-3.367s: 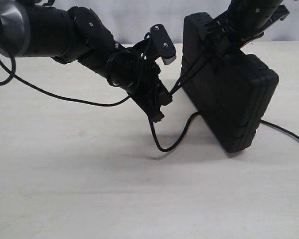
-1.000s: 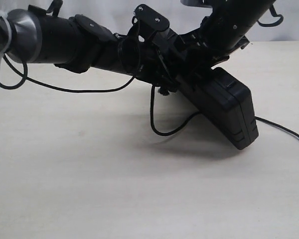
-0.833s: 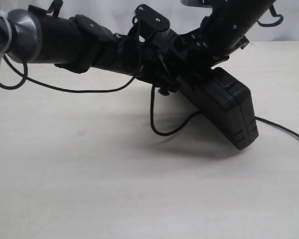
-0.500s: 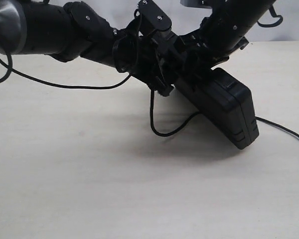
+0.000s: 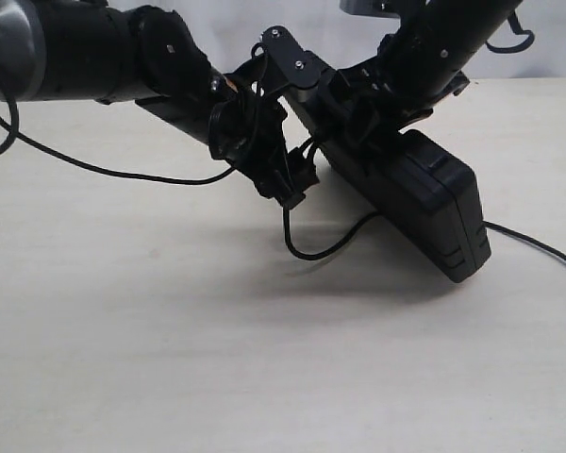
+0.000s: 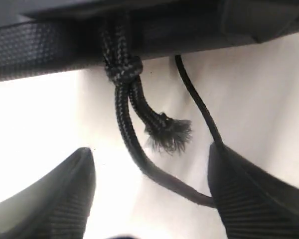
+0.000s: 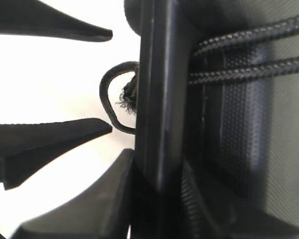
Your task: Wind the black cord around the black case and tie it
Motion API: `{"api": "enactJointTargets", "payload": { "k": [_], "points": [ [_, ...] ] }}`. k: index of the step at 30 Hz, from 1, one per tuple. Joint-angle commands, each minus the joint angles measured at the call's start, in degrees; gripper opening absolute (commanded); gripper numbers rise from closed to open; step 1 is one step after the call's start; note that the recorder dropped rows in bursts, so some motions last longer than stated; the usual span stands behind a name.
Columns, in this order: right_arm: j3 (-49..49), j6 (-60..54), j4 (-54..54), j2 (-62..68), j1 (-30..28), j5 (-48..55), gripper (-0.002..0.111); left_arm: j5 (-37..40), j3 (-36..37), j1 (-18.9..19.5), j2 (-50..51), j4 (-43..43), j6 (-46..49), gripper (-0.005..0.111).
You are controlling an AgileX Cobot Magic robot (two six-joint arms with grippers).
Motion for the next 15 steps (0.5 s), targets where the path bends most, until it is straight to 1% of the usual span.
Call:
{"api": "enactJointTargets", "payload": {
  "k": [1,2,4,12,15],
  "points": [
    [0.18,-0.35,-0.73,0.2,-0.17,0.29,0.004,-1.4,-0.02,-0.02,1.28,-0.1,-1.07,0.059],
    [0.18,-0.35,-0.73,0.2,-0.17,0.29,0.004,-1.7,-0.02,-0.02,2.04,-0.1,-1.07,0.057],
    [0.18,-0.35,-0.73,0.2,-0.17,0.29,0.004,-2.4,-0.02,-0.02,2.83,-0.24,-1.07,0.049],
    [0.18,-0.22,-0.62,0.2,-0.17,0.29,0.004,-7.93,-0.02,-0.02,3.24,-3.24,-1.07,0.001],
    [0.18,-0.22,-0.6,0.2,-0.17,0.29,0.004,-9.75,-0.02,-0.02,3.24,-5.29,-0.93,0.0]
  ]
}}
